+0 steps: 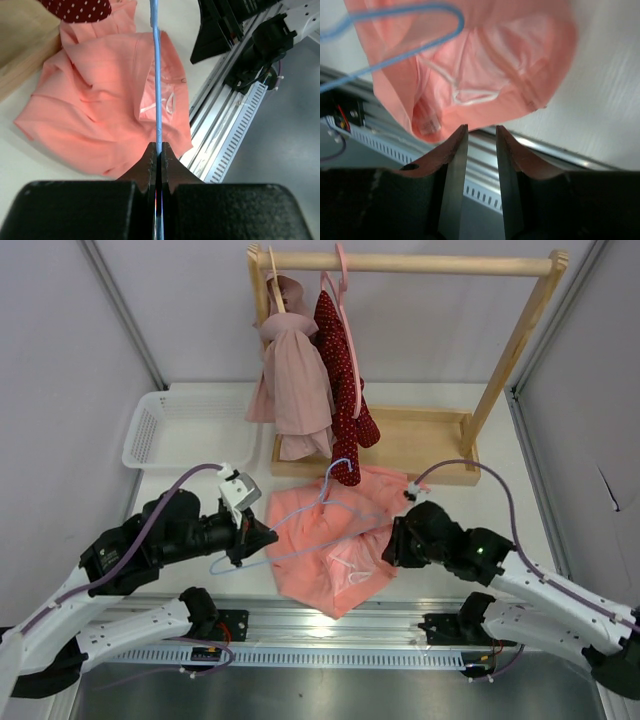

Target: Place the skirt on the hanger

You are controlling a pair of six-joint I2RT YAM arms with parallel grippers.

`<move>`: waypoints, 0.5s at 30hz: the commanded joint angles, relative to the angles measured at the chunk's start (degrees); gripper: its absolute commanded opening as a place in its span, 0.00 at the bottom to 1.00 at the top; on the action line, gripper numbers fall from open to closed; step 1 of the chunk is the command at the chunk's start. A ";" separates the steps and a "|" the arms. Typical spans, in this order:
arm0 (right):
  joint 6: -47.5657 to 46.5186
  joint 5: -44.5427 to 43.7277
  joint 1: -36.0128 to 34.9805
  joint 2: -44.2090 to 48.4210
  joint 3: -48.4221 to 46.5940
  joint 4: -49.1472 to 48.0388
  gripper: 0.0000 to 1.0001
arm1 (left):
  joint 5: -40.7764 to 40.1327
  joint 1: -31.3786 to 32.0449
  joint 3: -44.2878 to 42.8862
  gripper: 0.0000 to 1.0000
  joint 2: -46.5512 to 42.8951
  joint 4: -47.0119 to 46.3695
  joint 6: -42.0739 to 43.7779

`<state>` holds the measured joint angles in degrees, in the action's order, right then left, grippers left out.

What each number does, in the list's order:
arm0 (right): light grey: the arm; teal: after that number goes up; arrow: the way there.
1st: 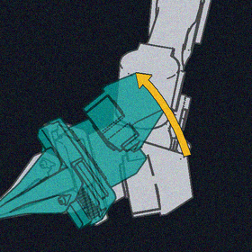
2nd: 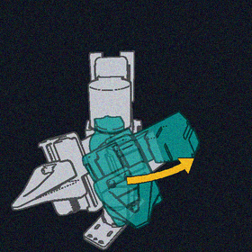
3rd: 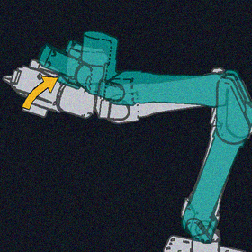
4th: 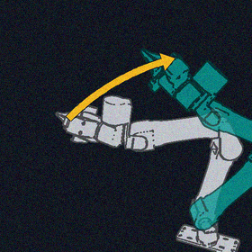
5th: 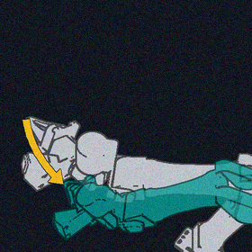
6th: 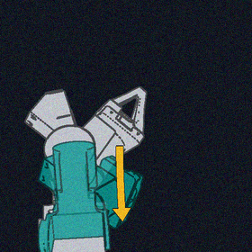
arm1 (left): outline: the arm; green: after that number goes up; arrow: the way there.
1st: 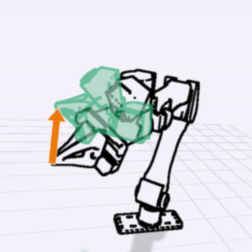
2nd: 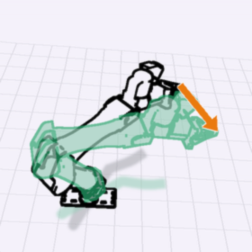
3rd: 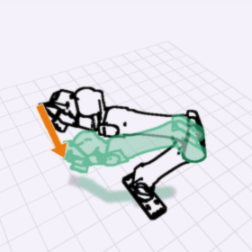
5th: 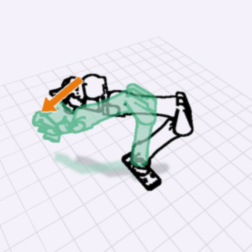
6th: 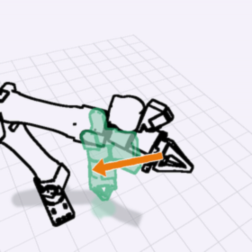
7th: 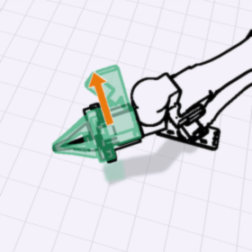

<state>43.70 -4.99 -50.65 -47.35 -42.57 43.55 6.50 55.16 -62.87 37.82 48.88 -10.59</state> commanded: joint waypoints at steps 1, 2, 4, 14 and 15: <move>6.56 -5.46 -8.66 -2.30 2.56 -7.77 0.34 | -4.20 0.22 -5.05 0.00 -0.21 6.56 -2.15; 7.88 -5.90 -10.15 -3.87 3.10 -8.91 0.34 | -5.09 0.22 -5.59 0.00 -0.12 7.36 -2.15; 9.03 -7.04 -13.67 -5.72 4.41 -12.69 0.34 | -6.24 0.22 -7.95 0.00 0.49 9.99 -1.89; 11.05 -9.42 -20.98 -20.76 4.42 -23.33 0.32 | -10.81 0.22 -14.55 0.00 2.78 16.77 -0.40; 11.05 -9.59 -20.98 -21.46 4.42 -23.60 0.32 | -11.16 0.22 -14.73 0.00 2.87 17.21 -0.31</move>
<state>53.10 -11.66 -71.18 -67.42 -38.04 24.91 -2.50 55.16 -74.81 40.07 64.05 -11.49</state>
